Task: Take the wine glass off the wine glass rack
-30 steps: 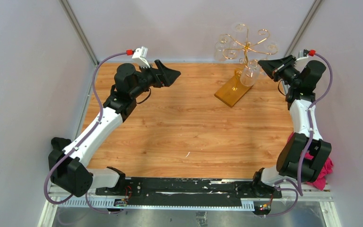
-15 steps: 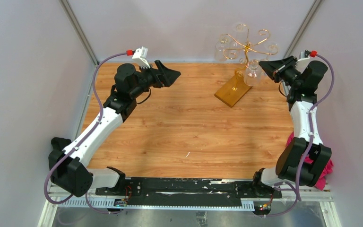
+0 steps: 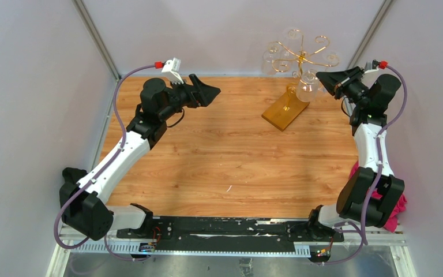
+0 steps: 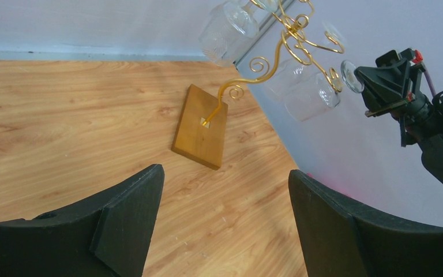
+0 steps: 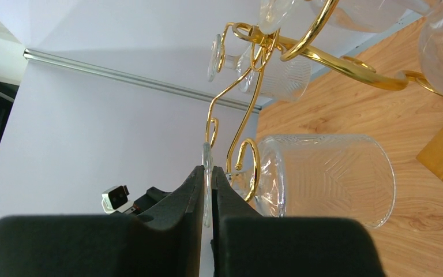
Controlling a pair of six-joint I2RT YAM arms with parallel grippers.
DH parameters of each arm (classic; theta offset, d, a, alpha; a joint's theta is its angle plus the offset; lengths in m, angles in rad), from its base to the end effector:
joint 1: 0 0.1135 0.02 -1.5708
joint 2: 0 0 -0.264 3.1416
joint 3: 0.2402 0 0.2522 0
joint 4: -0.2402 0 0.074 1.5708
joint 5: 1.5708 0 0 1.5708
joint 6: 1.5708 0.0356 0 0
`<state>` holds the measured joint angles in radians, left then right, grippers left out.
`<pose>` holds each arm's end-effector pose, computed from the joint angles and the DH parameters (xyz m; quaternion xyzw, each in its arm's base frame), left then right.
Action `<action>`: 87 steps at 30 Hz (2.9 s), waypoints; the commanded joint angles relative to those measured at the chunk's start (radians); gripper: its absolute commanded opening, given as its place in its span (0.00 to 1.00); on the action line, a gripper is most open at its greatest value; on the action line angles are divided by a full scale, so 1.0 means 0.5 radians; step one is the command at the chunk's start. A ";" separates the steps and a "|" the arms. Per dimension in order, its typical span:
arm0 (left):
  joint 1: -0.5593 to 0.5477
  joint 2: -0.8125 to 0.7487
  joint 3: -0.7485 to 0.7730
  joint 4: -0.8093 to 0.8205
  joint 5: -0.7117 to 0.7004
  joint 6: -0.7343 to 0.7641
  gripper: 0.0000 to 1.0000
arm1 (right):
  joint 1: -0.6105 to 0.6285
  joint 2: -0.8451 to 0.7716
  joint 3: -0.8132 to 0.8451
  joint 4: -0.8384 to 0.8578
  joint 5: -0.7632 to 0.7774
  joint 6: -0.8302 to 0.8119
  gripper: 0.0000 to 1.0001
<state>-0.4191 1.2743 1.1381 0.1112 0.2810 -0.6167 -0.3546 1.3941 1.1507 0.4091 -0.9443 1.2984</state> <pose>0.2717 -0.1319 0.3895 0.0274 0.7150 -0.4294 0.5510 0.3095 -0.0838 0.3882 0.1882 0.6452 0.5707 0.4718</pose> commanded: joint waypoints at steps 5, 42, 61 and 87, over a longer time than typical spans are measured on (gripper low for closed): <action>0.016 0.009 0.026 0.032 0.033 -0.003 0.84 | 0.021 -0.021 0.082 0.027 -0.131 0.032 0.00; 0.016 0.034 0.001 0.033 0.032 0.016 0.82 | 0.207 0.327 0.422 0.043 -0.003 -0.005 0.00; 0.016 0.084 0.015 0.035 0.054 0.013 0.82 | 0.009 0.285 0.413 -0.003 -0.017 -0.004 0.00; 0.016 0.125 0.027 0.033 0.104 -0.041 0.82 | -0.171 -0.197 -0.082 0.020 -0.087 0.025 0.00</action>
<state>-0.4191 1.3334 1.1385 0.1108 0.3130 -0.6289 -0.4267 1.3628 1.1423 0.3748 -0.9520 1.2968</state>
